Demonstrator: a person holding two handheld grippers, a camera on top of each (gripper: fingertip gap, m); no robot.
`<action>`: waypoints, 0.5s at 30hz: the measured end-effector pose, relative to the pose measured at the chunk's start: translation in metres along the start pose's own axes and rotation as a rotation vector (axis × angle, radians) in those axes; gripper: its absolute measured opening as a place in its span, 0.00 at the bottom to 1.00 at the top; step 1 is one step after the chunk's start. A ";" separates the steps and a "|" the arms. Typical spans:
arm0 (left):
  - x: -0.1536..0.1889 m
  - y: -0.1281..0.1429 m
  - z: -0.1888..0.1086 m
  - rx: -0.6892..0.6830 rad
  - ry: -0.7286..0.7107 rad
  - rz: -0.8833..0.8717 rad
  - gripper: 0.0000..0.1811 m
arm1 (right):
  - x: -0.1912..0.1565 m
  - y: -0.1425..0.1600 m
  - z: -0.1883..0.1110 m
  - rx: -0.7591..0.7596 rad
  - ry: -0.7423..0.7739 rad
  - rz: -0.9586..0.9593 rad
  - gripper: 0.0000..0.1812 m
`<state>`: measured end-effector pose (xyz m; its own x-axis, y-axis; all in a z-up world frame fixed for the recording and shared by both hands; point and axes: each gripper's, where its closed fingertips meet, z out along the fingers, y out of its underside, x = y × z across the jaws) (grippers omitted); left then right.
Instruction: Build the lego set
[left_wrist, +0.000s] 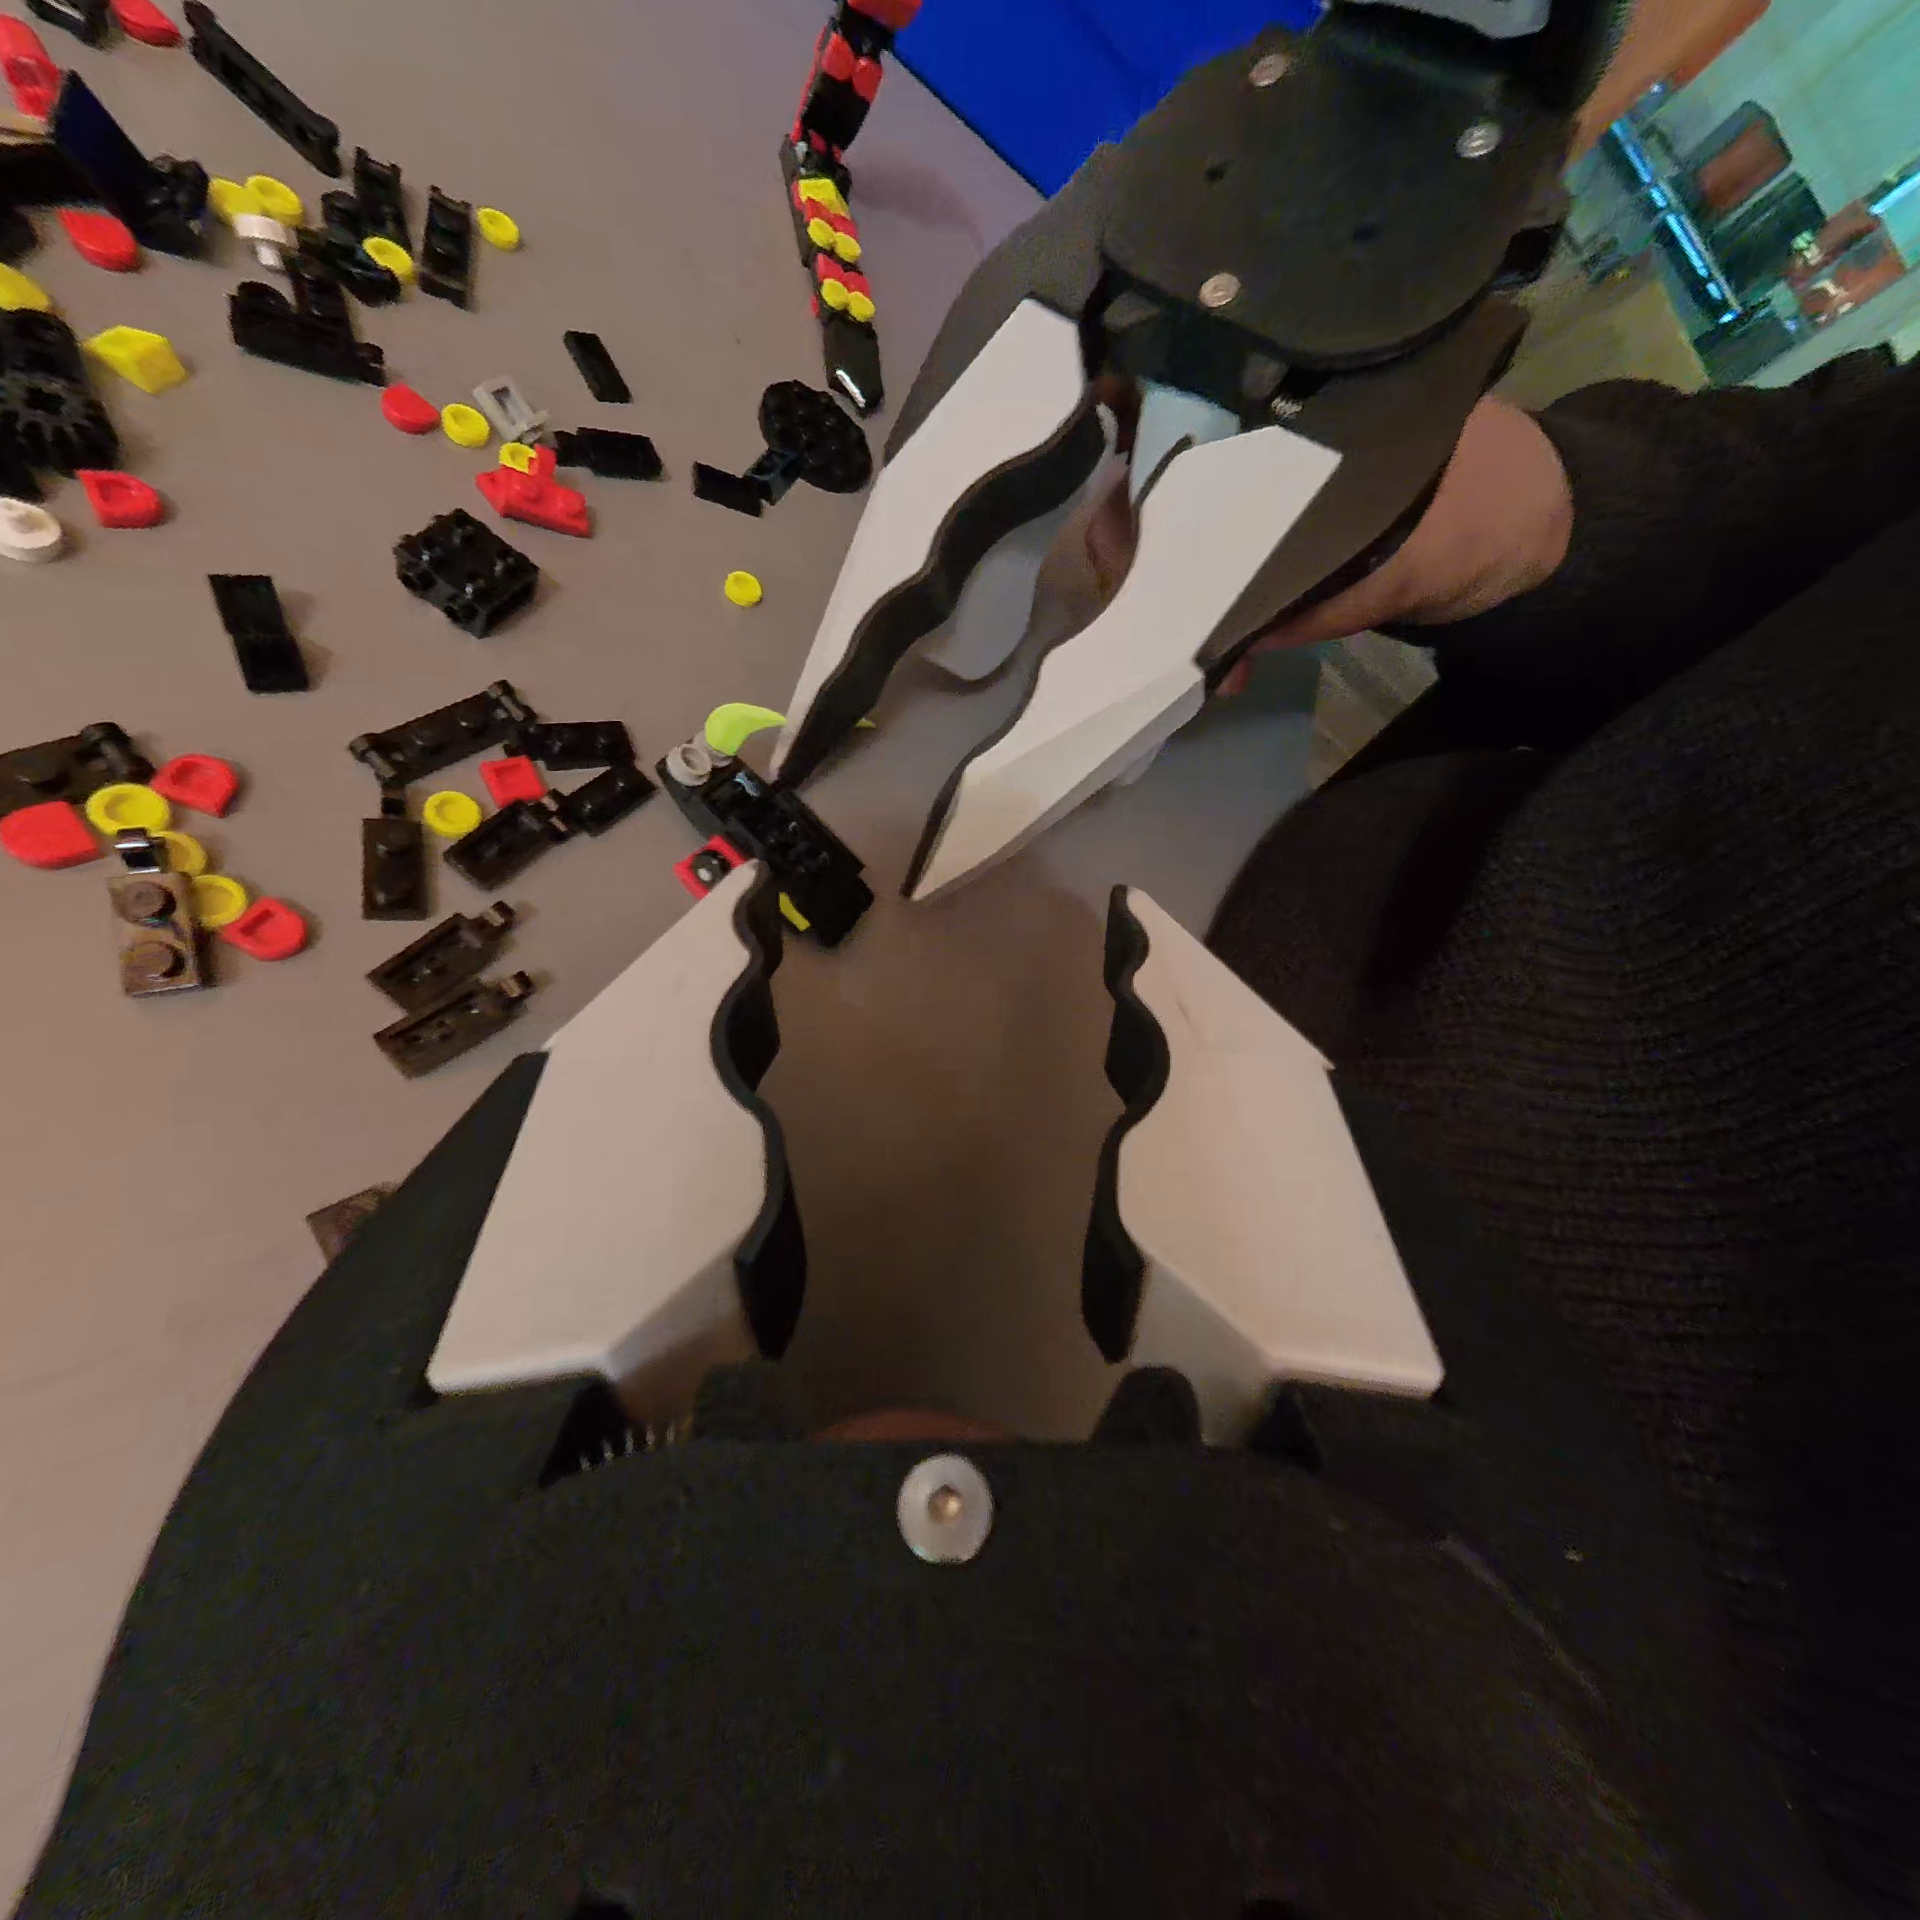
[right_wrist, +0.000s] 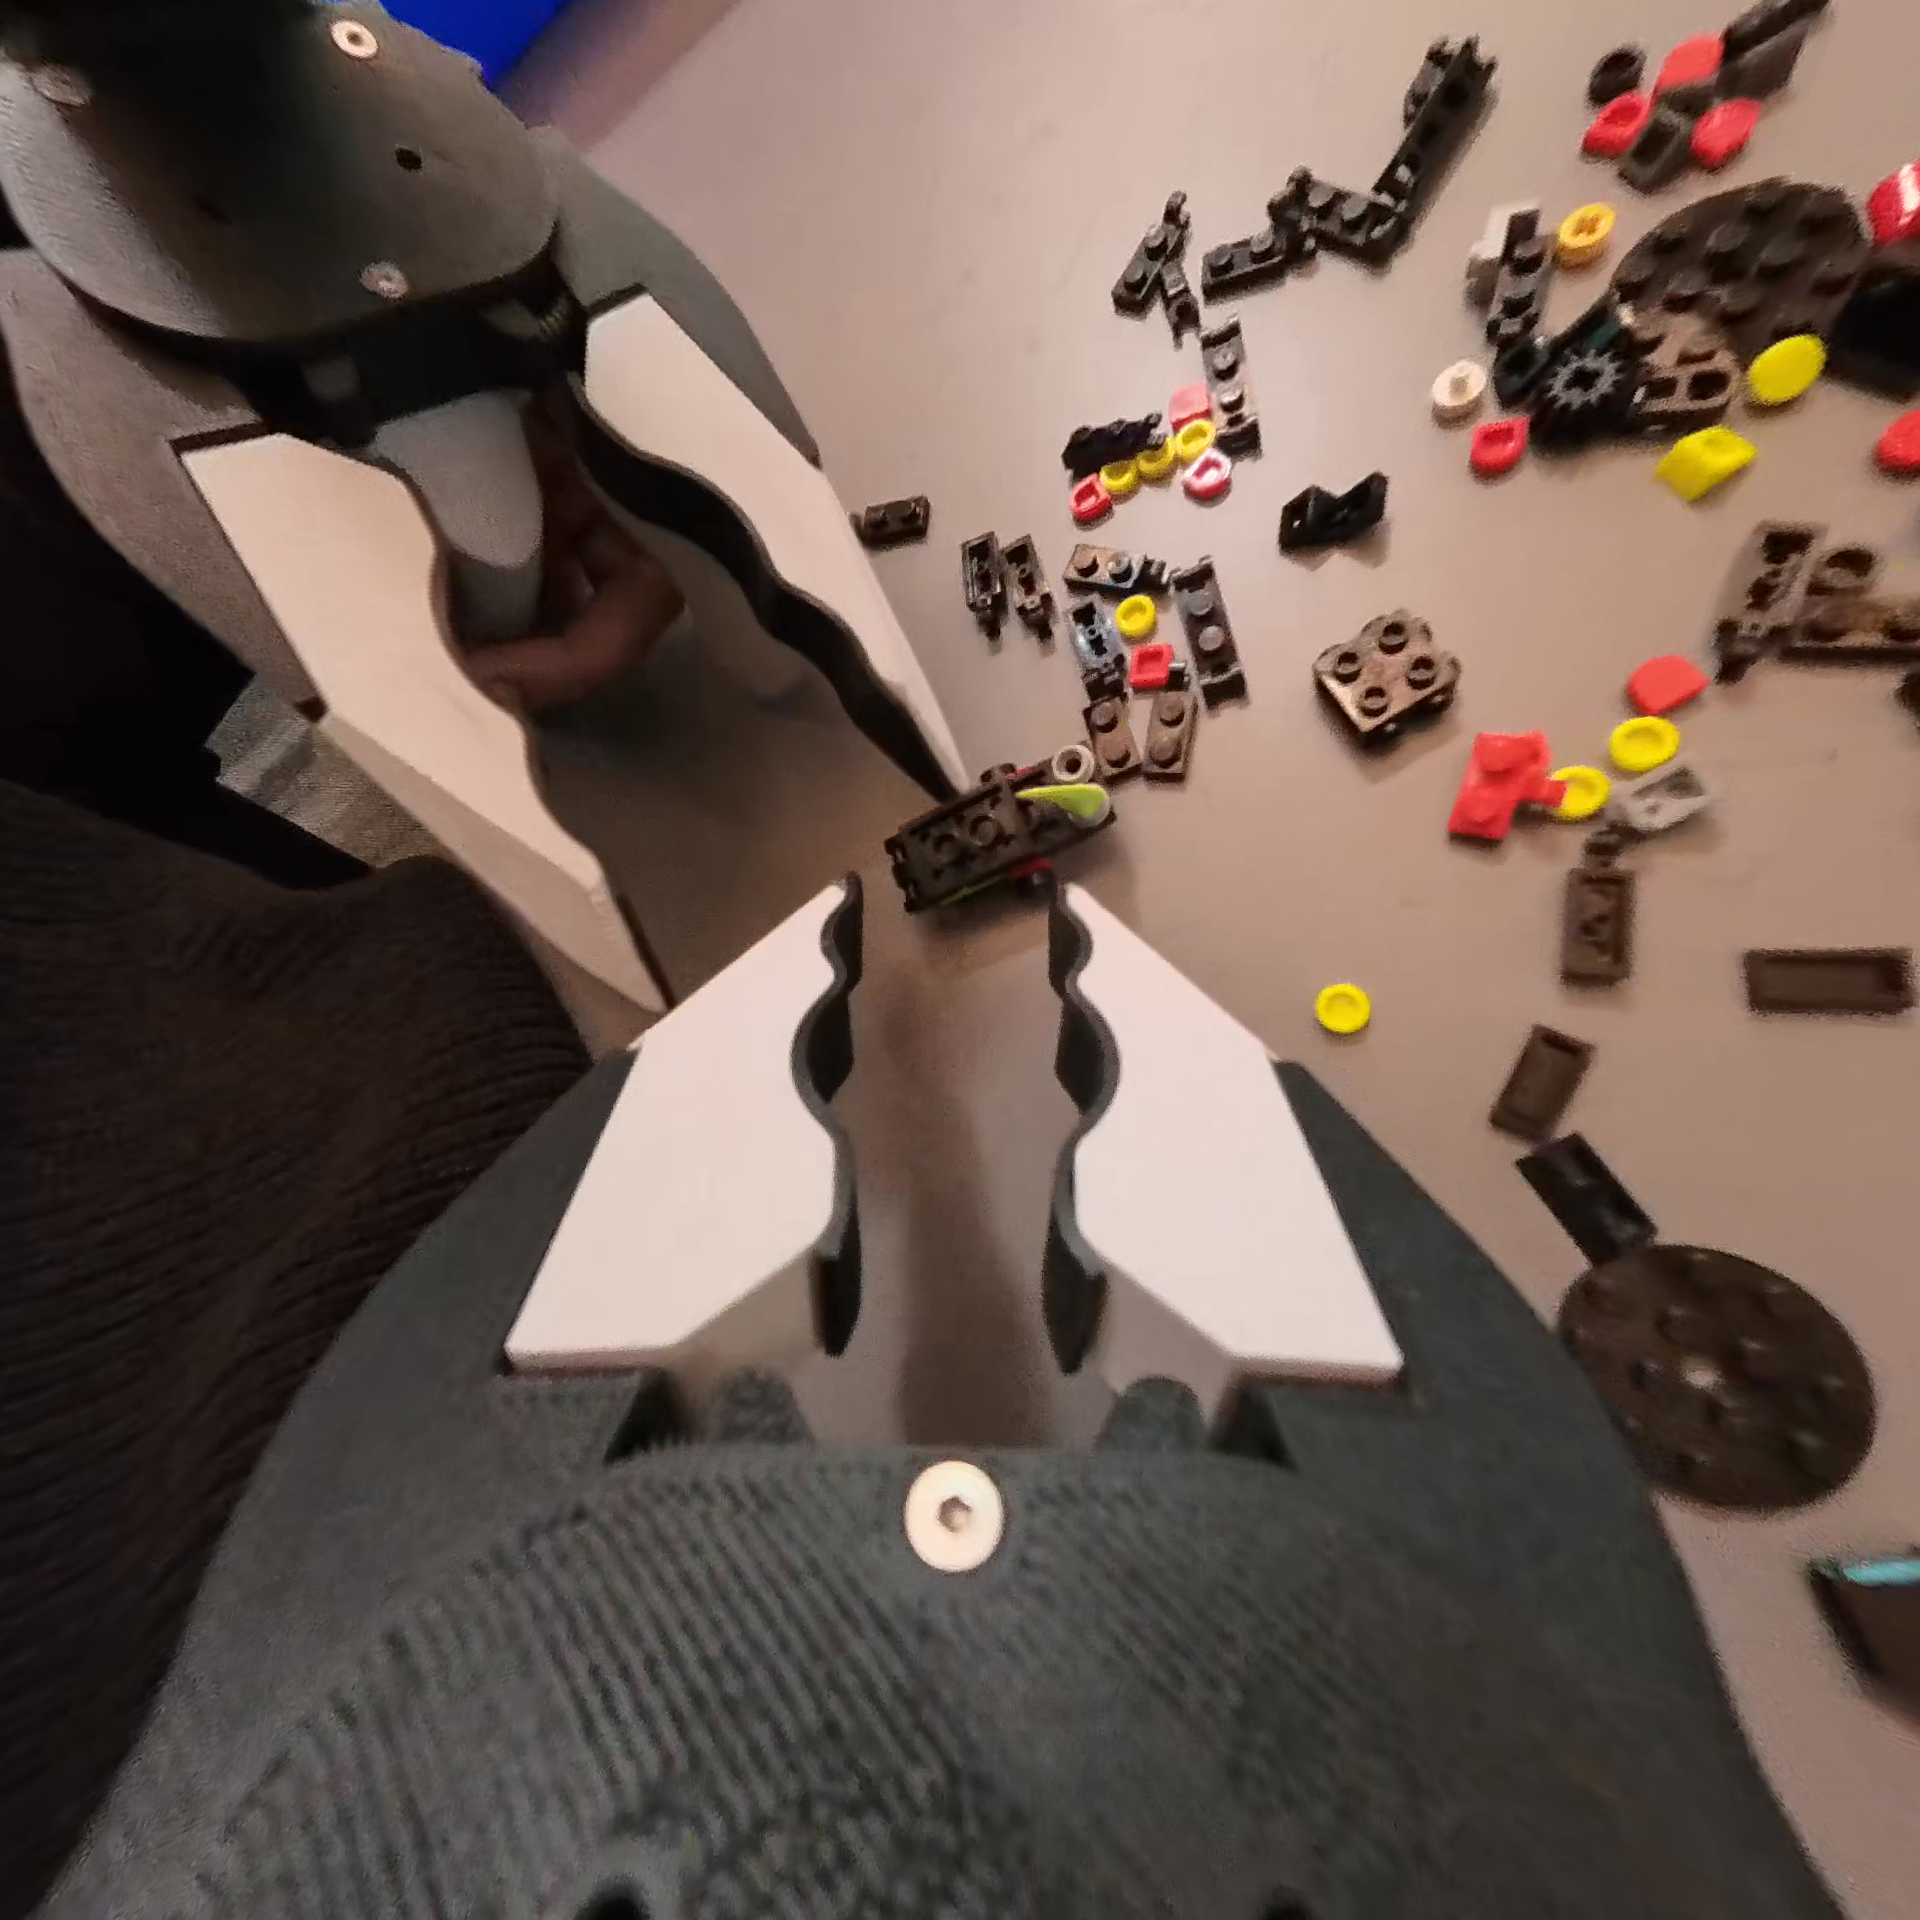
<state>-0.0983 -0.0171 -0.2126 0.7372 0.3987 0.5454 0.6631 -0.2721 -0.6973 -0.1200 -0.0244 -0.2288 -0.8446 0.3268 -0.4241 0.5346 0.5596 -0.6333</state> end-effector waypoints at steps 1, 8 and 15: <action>0.002 0.000 0.000 0.000 0.013 -0.005 0.34 | -0.001 0.000 0.002 0.002 -0.007 0.004 0.19; 0.010 0.000 0.000 0.004 0.072 -0.031 0.34 | 0.005 -0.001 0.008 -0.022 0.058 -0.077 0.13; 0.002 -0.013 -0.016 0.076 0.054 -0.020 0.29 | 0.001 -0.020 -0.006 0.083 0.034 -0.122 0.13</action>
<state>-0.1028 -0.0272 -0.1950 0.7310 0.3555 0.5824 0.6676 -0.1963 -0.7182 -0.1318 -0.0305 -0.2131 -0.9034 0.2865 -0.3190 0.4270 0.5323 -0.7310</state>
